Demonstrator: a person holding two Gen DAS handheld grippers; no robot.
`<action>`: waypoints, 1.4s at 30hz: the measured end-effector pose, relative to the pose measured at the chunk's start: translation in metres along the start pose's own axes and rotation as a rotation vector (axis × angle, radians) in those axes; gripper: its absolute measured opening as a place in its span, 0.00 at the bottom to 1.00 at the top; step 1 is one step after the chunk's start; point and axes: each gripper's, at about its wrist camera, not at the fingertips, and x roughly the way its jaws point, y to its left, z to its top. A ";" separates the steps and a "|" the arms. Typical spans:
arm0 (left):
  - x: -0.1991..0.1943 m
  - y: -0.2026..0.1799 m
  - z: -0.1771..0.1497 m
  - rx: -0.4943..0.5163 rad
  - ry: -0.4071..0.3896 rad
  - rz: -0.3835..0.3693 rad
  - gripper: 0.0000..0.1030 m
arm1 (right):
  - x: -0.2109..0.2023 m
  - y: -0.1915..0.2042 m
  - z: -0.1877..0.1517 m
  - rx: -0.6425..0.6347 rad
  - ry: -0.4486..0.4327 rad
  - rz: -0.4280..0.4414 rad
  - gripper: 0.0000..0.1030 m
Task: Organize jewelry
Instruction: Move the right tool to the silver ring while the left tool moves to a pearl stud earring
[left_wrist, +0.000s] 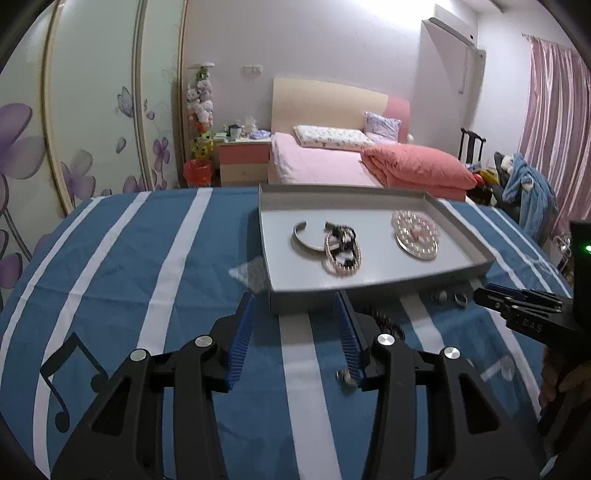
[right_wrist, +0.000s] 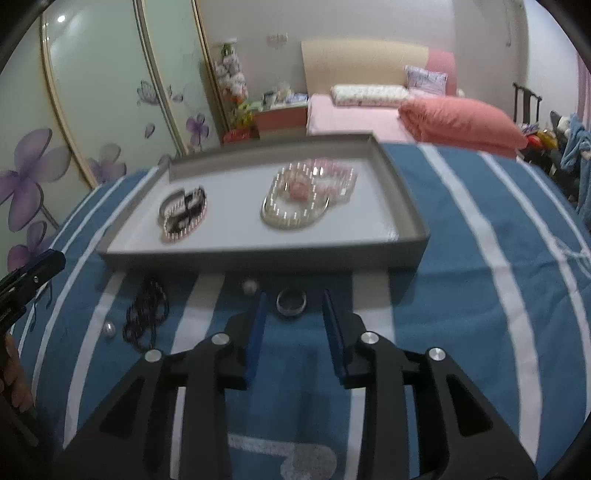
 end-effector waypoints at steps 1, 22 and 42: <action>0.000 0.000 -0.002 0.003 0.006 -0.002 0.48 | 0.003 0.000 -0.001 -0.003 0.015 0.001 0.36; 0.002 -0.028 -0.031 0.104 0.075 -0.056 0.53 | 0.027 0.010 0.008 -0.070 0.058 -0.084 0.21; 0.035 -0.046 -0.042 0.160 0.208 -0.002 0.32 | 0.018 -0.003 -0.001 -0.041 0.055 -0.094 0.21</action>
